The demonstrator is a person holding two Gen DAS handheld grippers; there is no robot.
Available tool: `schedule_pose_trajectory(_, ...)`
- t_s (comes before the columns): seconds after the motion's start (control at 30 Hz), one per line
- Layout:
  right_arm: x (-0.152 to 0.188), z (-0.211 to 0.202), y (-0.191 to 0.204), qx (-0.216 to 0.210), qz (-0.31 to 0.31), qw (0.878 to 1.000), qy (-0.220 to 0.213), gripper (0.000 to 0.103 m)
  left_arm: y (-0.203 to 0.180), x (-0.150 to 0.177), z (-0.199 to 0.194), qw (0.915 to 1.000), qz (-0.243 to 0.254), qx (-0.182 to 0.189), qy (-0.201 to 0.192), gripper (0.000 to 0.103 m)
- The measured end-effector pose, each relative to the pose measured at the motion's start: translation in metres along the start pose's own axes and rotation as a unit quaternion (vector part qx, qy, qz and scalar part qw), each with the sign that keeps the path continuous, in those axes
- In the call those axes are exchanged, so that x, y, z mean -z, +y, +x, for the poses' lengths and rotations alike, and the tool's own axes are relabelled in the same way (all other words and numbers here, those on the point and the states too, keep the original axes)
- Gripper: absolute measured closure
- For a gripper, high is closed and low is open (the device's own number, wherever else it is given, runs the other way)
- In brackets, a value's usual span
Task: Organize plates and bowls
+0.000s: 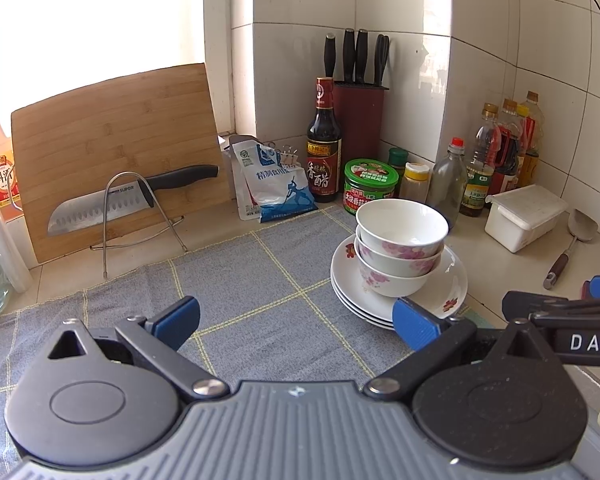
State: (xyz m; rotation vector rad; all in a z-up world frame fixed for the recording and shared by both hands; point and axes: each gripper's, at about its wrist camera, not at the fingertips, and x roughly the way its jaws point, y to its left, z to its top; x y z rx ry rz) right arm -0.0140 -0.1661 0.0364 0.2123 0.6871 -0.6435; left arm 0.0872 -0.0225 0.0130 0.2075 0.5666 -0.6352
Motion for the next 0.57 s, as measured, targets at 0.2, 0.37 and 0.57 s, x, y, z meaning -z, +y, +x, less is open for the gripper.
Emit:
schedule_pose_trajectory(0.2, -0.0003, -0.0016, 0.0009, 0.003, -0.003, 1.0, -0.003, 0.0, 0.0002, 0.0005, -0.0009, 1.0, 0.001, -0.001, -0.002, 0.001)
schedule_pose_trajectory(0.37, -0.0003, -0.002, 0.0011, 0.003, -0.003, 1.0, -0.004, 0.0, 0.0005, 0.0007, -0.0016, 1.0, 0.002, 0.0, -0.002, 0.001)
schedule_pose_trajectory(0.57, -0.0004, -0.0037, 0.0016, 0.004, -0.003, 1.0, -0.005, 0.0, 0.0011, 0.001, -0.0029, 1.0, 0.001, 0.0, -0.003, 0.001)
